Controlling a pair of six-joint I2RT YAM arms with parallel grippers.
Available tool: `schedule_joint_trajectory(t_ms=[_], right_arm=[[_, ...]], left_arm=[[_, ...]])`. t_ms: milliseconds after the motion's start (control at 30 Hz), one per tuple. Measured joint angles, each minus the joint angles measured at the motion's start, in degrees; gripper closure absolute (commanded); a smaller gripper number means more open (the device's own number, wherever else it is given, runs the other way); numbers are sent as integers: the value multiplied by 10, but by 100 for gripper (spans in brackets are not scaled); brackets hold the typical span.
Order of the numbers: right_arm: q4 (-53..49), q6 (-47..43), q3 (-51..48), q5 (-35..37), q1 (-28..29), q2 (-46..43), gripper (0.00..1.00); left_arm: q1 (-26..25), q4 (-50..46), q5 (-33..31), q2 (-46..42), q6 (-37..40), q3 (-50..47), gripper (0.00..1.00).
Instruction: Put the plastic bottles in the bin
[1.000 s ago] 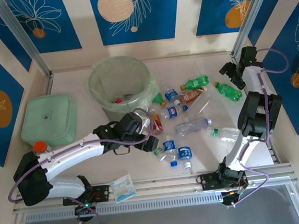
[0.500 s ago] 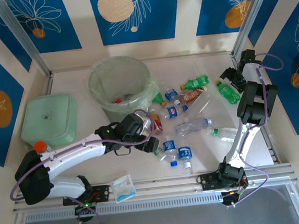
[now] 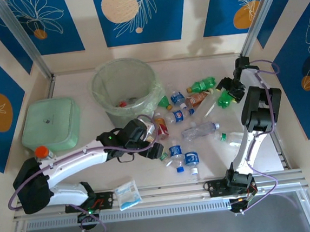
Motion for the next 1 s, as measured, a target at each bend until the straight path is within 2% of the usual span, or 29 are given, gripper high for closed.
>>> schedule_joint_trajectory(t_ms=[67,433,733,1000], right_arm=[[-2,2,0,4,1,2,22],[-33,4,18,30,-3,56,25],[-35,5,17,36,-7,56,35],[-21,5,-11,36,-9,34,38]], left_arm=[[0,0,0,-3,0,0,0],[0,1,-4,-3,-9,-6,1],[0,1,-4,6,-15,-6,1],[0,3,1,23,-19,-6,1]])
